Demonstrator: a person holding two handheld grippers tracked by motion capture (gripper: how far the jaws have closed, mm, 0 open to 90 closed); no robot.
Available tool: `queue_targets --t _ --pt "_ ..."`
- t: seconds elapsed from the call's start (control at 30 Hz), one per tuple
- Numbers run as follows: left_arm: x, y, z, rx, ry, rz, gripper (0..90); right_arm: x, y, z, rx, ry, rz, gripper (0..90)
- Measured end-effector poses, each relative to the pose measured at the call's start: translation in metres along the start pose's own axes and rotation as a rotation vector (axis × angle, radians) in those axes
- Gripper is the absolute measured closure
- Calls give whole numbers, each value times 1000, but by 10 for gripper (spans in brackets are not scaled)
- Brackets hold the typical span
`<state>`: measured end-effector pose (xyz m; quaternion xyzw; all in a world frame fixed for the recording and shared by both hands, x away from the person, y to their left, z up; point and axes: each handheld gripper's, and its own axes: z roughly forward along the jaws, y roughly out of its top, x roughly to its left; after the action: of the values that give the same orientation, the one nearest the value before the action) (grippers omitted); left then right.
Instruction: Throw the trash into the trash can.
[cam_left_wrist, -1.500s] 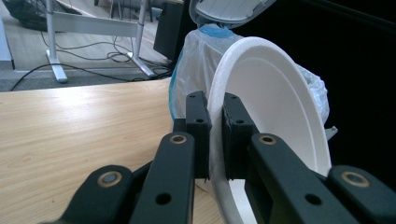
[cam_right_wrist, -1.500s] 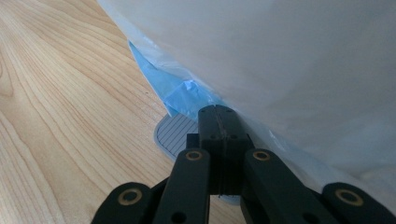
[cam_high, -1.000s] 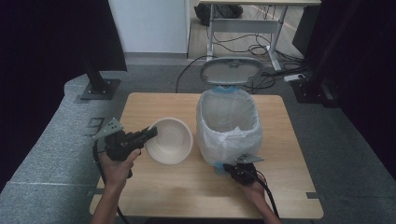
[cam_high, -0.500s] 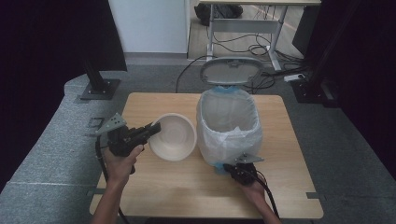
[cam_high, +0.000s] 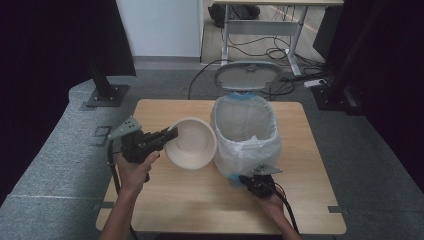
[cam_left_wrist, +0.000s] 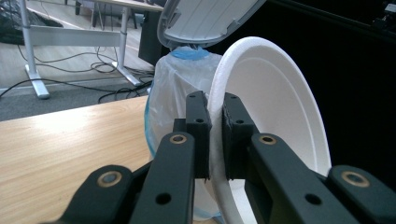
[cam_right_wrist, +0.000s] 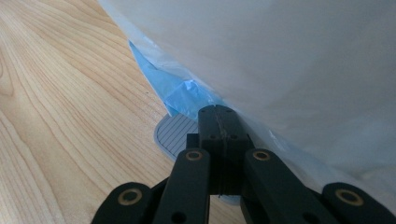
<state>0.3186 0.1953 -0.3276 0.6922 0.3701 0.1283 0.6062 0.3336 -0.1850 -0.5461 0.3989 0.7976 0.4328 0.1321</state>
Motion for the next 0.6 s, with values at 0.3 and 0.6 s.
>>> queue_targets --t 0.3,0.6 --pt "-5 9 6 3 -4 17 837 0 0 0 0 -1 0 894" --pt "-9 20 13 -1 -12 31 838 0 0 0 -1 -3 0 894"
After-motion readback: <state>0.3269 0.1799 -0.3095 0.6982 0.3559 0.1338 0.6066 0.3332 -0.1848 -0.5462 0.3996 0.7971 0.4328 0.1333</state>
